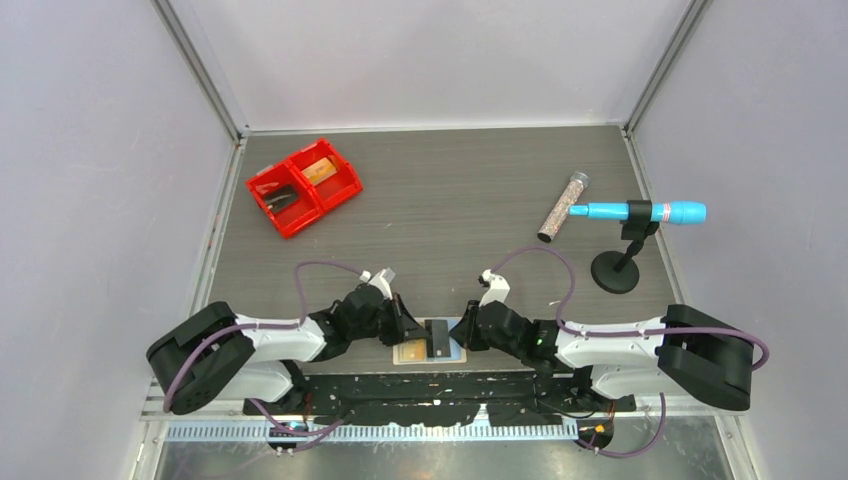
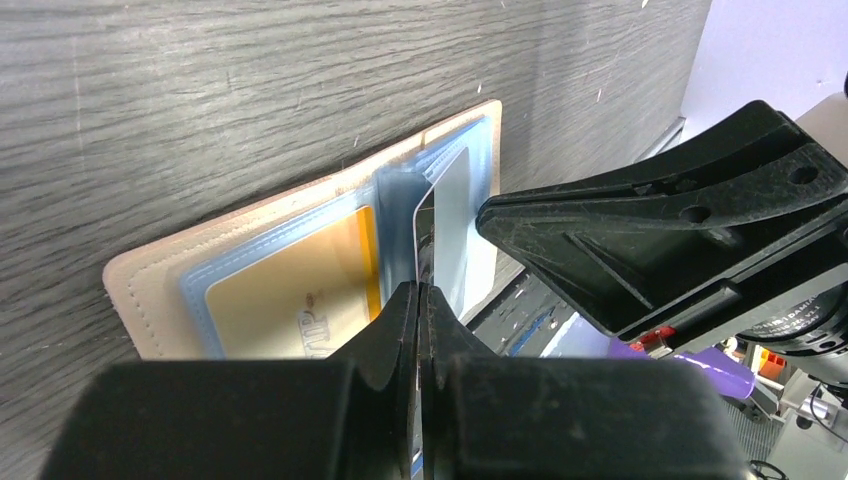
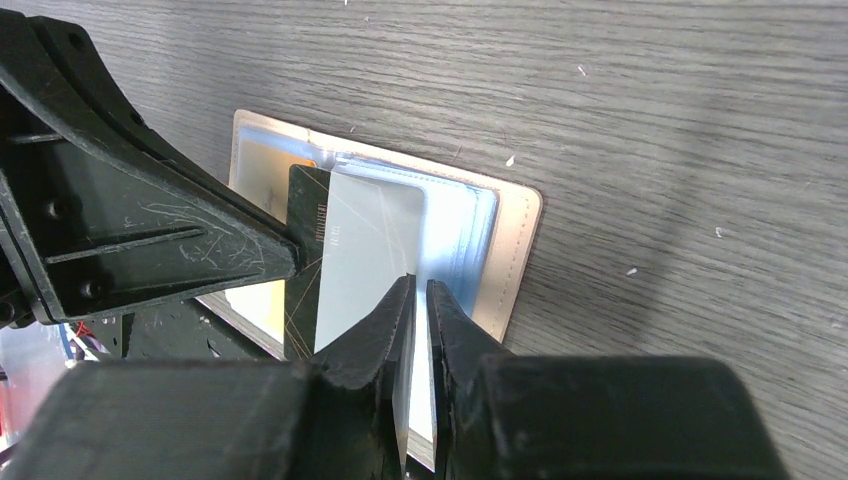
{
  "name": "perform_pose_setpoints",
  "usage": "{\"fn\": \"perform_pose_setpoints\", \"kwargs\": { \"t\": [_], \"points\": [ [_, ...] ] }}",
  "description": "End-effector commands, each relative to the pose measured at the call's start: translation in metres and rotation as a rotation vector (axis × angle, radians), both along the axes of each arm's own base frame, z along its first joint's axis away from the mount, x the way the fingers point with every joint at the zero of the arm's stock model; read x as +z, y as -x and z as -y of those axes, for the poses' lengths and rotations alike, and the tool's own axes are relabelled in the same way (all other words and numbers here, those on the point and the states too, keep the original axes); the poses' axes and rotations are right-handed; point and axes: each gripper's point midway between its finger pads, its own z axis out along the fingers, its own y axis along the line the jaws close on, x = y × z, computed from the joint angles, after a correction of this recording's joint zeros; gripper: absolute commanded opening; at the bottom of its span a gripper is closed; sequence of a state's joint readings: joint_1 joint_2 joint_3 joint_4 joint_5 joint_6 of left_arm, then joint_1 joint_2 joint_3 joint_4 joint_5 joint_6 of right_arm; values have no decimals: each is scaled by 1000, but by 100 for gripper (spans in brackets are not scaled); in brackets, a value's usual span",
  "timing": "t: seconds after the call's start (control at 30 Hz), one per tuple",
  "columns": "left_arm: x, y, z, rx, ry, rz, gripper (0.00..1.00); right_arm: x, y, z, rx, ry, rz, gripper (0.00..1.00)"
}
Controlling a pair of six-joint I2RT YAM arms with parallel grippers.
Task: Take the credit cards out of the card holder
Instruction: Remove the credit card from the card holder.
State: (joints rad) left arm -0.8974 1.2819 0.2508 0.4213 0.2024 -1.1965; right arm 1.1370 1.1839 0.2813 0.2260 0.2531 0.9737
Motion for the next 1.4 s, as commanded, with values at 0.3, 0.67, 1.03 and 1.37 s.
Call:
{"fn": "perform_pose_setpoints", "kwargs": {
  "t": [0.3,0.67,1.03,1.37],
  "points": [
    [11,-2,-7,-13,23,80,0,-12,3,20,-25,74,-1,17],
    [24,-8,-39,43,-100,153,0,4,-3,18,-9,75,50,17],
    [50,-2,-42,-50,-115,243,0,57,-5,4,126,15,197,22],
    [98,30,-14,-333,73,340,0,123,12,3,375,-68,389,46]
  ]
}}
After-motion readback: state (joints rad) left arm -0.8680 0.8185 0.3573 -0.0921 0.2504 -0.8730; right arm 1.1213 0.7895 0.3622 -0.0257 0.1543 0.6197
